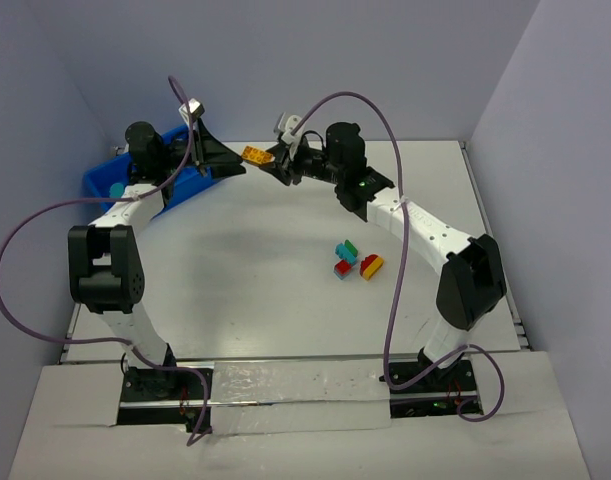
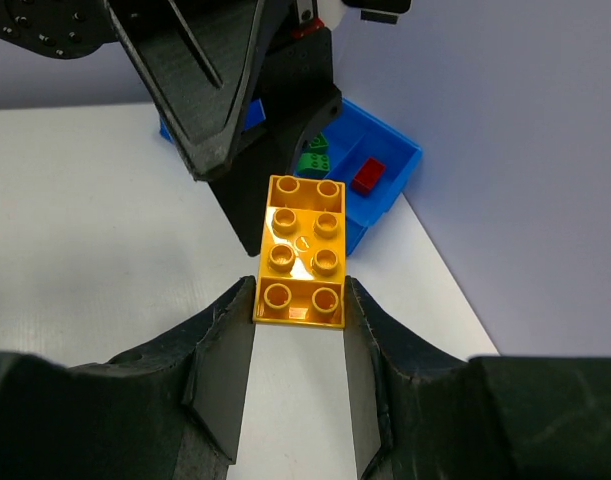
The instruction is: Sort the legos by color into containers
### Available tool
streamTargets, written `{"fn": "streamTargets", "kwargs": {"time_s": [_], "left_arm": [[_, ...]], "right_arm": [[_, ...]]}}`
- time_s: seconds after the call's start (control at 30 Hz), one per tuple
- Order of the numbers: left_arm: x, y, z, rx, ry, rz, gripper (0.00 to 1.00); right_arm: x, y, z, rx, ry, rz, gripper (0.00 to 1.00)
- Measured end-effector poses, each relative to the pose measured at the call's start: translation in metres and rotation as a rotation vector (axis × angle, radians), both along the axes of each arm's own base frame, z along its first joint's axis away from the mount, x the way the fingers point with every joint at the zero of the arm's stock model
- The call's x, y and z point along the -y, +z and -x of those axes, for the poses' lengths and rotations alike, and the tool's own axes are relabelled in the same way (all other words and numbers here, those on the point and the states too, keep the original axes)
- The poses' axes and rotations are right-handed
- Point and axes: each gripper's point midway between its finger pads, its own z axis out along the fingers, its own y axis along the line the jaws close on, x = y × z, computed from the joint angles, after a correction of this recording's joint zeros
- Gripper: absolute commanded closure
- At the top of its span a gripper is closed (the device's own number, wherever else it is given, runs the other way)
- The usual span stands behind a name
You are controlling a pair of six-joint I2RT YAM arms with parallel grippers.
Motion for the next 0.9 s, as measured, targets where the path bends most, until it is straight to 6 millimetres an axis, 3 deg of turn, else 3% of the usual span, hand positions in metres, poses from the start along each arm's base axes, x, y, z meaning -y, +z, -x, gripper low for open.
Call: {"fn": "streamTargets", "kwargs": {"time_s": [0.27,0.47,0.7,0.77,0.8,0.83,0.9], "left_arm": [[0.0,0.005,-0.001,-0.002,0.006,0.009,0.29],[0.0,0.002,-0.005,-0.011,0.021,0.003,0.48],[0.0,0.001,-0.006,-0.011,0.025,-0.002,0.81],[0.0,0.001,-0.006,-0.012,0.025,-0.001,0.94],[0.0,0.002,-0.006,-0.011,0.026,-0.001,0.98],[0.0,0.002,-0.006,-0.011,0.026,-0.001,1.0],[-0.002,0.001,-0.007,-0.01,0.03,-0.001,1.0]], "right_arm": [[-0.007,-0.008,0.012,0.021,0.032,0.024,1.0],[-0.015,-0.006,0.023,0.043,0.061,0.031,1.0],[-0.016,-0.009,0.022,0.065,0.049,0.054,1.0],[-0.017,-0.01,0.022,0.072,0.042,0.06,0.91],[-0.017,-0.01,0.021,0.075,0.039,0.063,0.82],[-0.017,-0.01,0.021,0.077,0.036,0.065,0.71],[-0.018,-0.01,0.021,0.08,0.031,0.069,0.37]]}}
